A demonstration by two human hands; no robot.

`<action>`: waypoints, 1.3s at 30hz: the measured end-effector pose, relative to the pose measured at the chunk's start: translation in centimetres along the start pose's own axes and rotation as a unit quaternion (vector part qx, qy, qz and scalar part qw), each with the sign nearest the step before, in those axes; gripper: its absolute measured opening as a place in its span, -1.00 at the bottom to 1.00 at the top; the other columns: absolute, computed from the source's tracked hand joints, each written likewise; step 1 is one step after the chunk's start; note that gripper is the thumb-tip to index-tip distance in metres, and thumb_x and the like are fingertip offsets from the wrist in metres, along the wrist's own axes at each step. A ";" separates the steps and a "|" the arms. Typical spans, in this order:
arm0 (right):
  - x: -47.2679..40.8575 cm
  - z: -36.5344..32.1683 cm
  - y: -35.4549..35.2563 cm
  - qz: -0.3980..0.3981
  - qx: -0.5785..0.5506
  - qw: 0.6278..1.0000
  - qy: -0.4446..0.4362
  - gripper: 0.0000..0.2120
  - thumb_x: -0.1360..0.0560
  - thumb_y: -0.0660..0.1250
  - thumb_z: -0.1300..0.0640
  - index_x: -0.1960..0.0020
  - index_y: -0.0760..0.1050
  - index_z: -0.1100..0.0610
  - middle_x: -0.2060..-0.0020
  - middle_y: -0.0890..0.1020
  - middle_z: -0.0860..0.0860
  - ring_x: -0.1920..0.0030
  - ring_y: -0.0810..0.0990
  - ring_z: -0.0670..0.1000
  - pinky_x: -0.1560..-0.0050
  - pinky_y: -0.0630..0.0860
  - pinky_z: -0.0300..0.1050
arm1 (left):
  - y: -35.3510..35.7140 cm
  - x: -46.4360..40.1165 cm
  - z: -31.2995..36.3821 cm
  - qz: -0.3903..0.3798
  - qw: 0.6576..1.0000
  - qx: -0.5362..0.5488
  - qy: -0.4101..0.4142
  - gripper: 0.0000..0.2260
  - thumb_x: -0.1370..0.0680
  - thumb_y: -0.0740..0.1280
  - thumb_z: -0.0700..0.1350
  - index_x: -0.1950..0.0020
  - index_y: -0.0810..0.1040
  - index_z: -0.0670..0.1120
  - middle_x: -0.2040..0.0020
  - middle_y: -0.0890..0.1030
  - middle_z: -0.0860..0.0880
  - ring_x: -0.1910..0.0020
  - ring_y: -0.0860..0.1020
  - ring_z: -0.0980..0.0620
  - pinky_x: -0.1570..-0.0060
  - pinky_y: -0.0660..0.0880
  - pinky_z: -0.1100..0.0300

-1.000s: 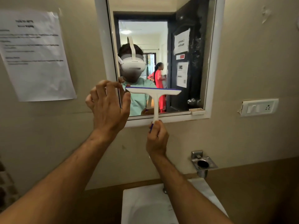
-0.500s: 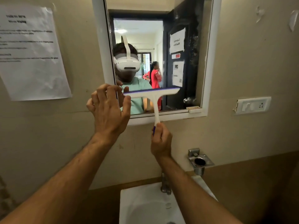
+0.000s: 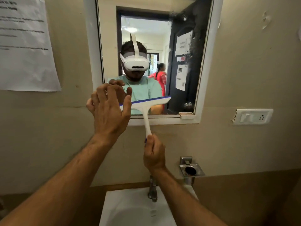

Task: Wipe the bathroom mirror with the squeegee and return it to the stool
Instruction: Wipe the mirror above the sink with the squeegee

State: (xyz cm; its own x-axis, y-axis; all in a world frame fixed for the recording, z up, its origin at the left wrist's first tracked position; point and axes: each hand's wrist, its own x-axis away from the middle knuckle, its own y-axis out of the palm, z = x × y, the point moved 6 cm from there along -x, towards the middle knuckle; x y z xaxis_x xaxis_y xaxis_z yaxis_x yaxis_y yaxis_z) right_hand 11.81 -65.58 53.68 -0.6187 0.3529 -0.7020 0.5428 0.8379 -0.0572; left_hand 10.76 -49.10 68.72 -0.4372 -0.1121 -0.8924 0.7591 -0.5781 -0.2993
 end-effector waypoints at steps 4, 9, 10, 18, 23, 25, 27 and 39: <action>-4.8 -5.1 -0.4 0.014 -0.049 0.998 -0.045 -0.70 -0.64 0.05 -0.11 0.12 0.42 0.01 0.40 0.44 -0.09 0.42 0.44 -0.06 0.44 0.44 0.07 | -0.5 -1.3 1.0 0.027 1.000 0.012 -0.005 -0.64 -0.57 0.18 0.14 -0.21 0.42 -0.09 -0.25 0.38 -0.14 -0.27 0.34 -0.11 -0.28 0.20 -0.08; -12.8 -11.7 -1.2 0.091 -0.026 0.992 -0.089 -0.63 -0.65 0.05 -0.01 0.12 0.51 0.15 0.38 0.47 -0.11 0.36 0.47 -0.14 0.32 0.34 -0.34 | -1.1 -3.3 2.2 0.048 0.999 0.014 -0.008 -0.57 -0.55 0.15 0.13 -0.27 0.42 -0.13 -0.25 0.41 -0.16 -0.28 0.36 -0.15 -0.29 0.22 -0.10; -13.4 -11.9 -1.1 0.094 -0.023 0.992 -0.086 -0.61 -0.65 0.03 -0.03 0.11 0.52 0.17 0.36 0.52 -0.06 0.32 0.51 -0.07 0.27 0.41 -0.23 | -1.2 -3.6 2.3 0.053 0.998 0.017 -0.005 -0.58 -0.55 0.15 0.12 -0.27 0.42 -0.12 -0.25 0.41 -0.16 -0.27 0.36 -0.15 -0.28 0.22 -0.10; -6.9 -5.1 0.1 0.065 -0.053 0.996 -0.043 -0.71 -0.62 0.02 -0.16 0.17 0.40 -0.12 0.40 0.46 -0.10 0.41 0.45 -0.04 0.40 0.47 0.17 | -1.5 -4.6 2.0 0.069 0.997 0.021 0.015 -0.75 -0.59 0.23 0.01 -0.21 0.40 -0.06 -0.22 0.43 -0.13 -0.23 0.39 -0.14 -0.25 0.28 -0.14; -6.6 -6.4 0.2 0.068 -0.064 0.995 -0.045 -0.70 -0.61 0.02 -0.18 0.17 0.42 -0.14 0.44 0.46 -0.10 0.43 0.45 -0.06 0.45 0.44 0.05 | -2.2 -6.3 2.5 0.078 0.995 0.026 0.051 -0.72 -0.56 0.28 -0.06 -0.24 0.42 -0.11 -0.20 0.44 -0.15 -0.19 0.40 -0.13 -0.22 0.24 -0.06; -9.4 -9.4 -0.3 0.094 -0.078 0.991 -0.059 -0.74 -0.64 0.04 -0.11 0.14 0.43 -0.14 0.37 0.49 -0.06 0.37 0.49 -0.02 0.36 0.49 0.08 | -2.7 -7.3 2.7 0.086 0.994 0.022 0.061 -0.71 -0.55 0.28 -0.05 -0.24 0.42 -0.10 -0.19 0.44 -0.14 -0.17 0.40 -0.12 -0.19 0.23 -0.03; -12.9 -12.6 -0.9 0.120 -0.065 0.989 -0.061 -0.72 -0.64 0.04 -0.06 0.18 0.41 -0.06 0.39 0.49 -0.07 0.34 0.50 0.01 0.27 0.49 0.09 | -3.1 -8.1 2.8 0.095 0.993 0.021 0.071 -0.71 -0.54 0.29 -0.04 -0.24 0.41 -0.08 -0.19 0.44 -0.12 -0.17 0.40 -0.10 -0.18 0.23 -0.04; -12.1 -10.3 -1.4 0.107 -0.027 0.992 -0.060 -0.66 -0.61 0.00 -0.17 0.26 0.37 -0.11 0.39 0.51 0.12 0.34 0.50 0.13 0.28 0.50 0.20 | -3.7 -8.9 3.5 0.128 0.986 0.023 0.103 -0.69 -0.54 0.35 -0.06 -0.22 0.32 0.02 -0.15 0.40 -0.05 -0.11 0.37 -0.03 -0.12 0.20 0.02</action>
State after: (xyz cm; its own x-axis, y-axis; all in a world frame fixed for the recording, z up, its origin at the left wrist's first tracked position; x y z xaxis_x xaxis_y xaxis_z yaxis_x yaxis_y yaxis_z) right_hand 12.72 -66.73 69.54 -0.4193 0.4753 -0.7735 0.6212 0.7715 0.1373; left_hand 10.16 -48.77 78.96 -0.1232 -0.0944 -0.9879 0.8068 -0.5892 -0.0443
